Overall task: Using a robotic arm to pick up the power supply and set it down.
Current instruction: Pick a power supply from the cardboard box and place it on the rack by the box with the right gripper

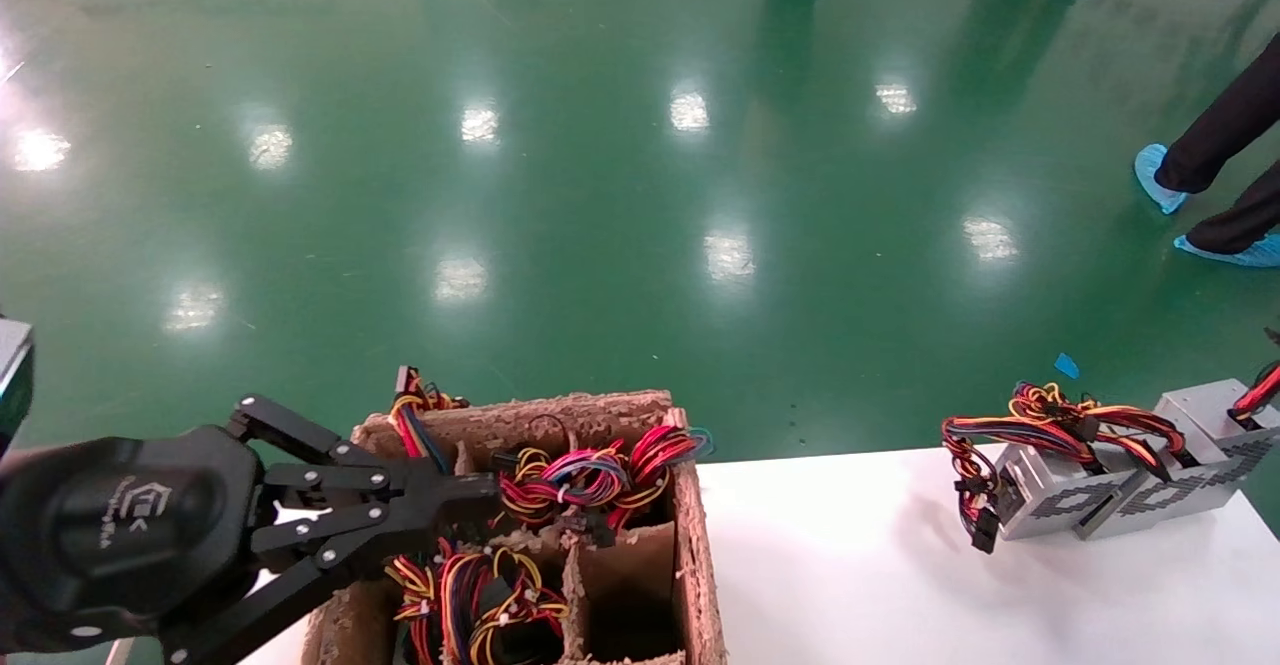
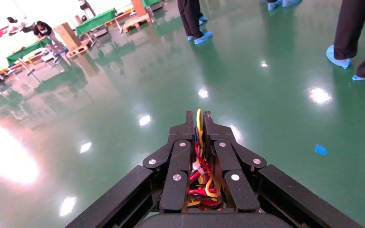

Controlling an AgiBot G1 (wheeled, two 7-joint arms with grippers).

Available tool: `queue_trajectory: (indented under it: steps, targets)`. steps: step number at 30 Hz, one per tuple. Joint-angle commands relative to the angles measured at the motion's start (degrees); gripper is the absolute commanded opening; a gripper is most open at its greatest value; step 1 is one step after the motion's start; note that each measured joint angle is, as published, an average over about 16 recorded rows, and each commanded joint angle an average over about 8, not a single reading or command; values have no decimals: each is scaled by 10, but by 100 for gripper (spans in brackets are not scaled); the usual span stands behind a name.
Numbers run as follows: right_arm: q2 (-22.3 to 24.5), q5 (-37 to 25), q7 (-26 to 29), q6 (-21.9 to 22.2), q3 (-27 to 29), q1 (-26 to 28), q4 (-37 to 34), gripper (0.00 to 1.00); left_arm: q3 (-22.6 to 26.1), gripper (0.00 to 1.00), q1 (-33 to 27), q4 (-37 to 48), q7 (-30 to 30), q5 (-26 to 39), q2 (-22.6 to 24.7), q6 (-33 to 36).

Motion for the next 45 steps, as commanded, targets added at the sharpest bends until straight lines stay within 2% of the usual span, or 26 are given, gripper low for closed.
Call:
queue_trajectory:
  steps: [1, 13, 35, 36, 37, 43, 44, 45]
  targets:
    - [1, 0, 4, -5, 0, -2, -1, 0, 0, 0, 0, 0, 0, 0, 0, 0]
    - [4, 5, 26, -22, 2, -27, -7, 0, 0, 0, 0, 0, 0, 0, 0, 0]
    - [4, 0, 46, -22, -2, -22, 5, 0, 0, 0, 0, 0, 0, 0, 0, 0]
    - [4, -1, 47, -21, -2, -22, 5, 4, 0, 0, 0, 0, 0, 0, 0, 0]
    - [5, -1, 48, -21, -2, -22, 5, 15, 0, 0, 0, 0, 0, 0, 0, 0]
    - [7, -6, 49, -15, -6, -25, 4, 90, 0, 0, 0, 0, 0, 0, 0, 0]
    - [8, -7, 47, -15, -7, -25, 4, 98, 0, 0, 0, 0, 0, 0, 0, 0]
    - [8, -8, 46, -14, -7, -26, 4, 100, 0, 0, 0, 0, 0, 0, 0, 0]
